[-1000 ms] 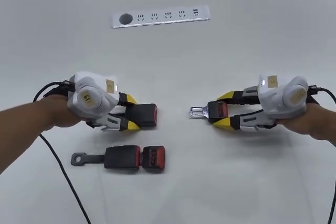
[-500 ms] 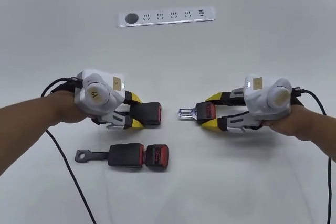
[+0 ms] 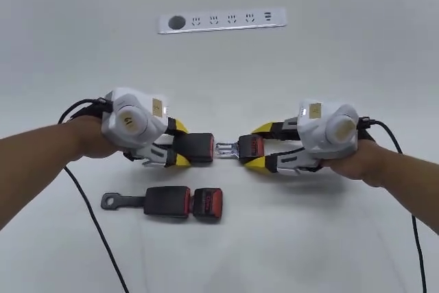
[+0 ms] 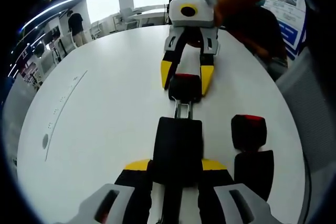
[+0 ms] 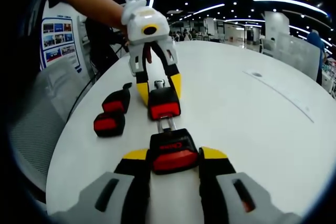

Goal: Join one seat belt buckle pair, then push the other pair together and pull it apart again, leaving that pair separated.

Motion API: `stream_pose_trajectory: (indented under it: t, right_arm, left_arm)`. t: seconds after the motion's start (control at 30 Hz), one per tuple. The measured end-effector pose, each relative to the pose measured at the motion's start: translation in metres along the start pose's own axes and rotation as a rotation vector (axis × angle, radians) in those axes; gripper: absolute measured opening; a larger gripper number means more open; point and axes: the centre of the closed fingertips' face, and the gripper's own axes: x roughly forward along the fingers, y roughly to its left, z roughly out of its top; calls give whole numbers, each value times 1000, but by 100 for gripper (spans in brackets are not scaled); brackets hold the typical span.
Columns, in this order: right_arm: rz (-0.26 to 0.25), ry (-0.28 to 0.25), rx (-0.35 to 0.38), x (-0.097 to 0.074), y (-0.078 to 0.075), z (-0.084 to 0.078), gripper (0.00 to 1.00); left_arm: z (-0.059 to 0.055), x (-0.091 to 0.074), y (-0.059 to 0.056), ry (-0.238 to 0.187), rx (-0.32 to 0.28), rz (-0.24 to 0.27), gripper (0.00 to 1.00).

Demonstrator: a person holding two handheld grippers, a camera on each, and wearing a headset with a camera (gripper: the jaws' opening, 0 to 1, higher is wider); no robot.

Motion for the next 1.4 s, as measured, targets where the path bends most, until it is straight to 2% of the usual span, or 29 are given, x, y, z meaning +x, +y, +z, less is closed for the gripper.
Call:
stream_pose_trajectory:
  t: [0.13, 0.33, 0.53, 0.8, 1.17, 1.4]
  right_arm:
    - [8, 17, -34, 5, 0, 1, 37]
    - [4, 28, -27, 7, 0, 0, 37]
    - [-7, 31, -22, 19, 0, 7, 37]
    - [-15, 34, -5, 19, 0, 7, 37]
    - [-24, 49, 0, 25, 2, 10, 36]
    - [-38, 60, 8, 35, 4, 17, 36]
  left_arm:
    - [1, 0, -1, -4, 0, -1, 35]
    - [2, -1, -2, 8, 5, -2, 35]
    - [4, -1, -4, 19, 10, -6, 34]
    - [4, -1, -4, 24, 10, -8, 34]
    - [1, 0, -2, 50, 23, -18, 34]
    - [-1, 0, -1, 55, 18, -18, 33]
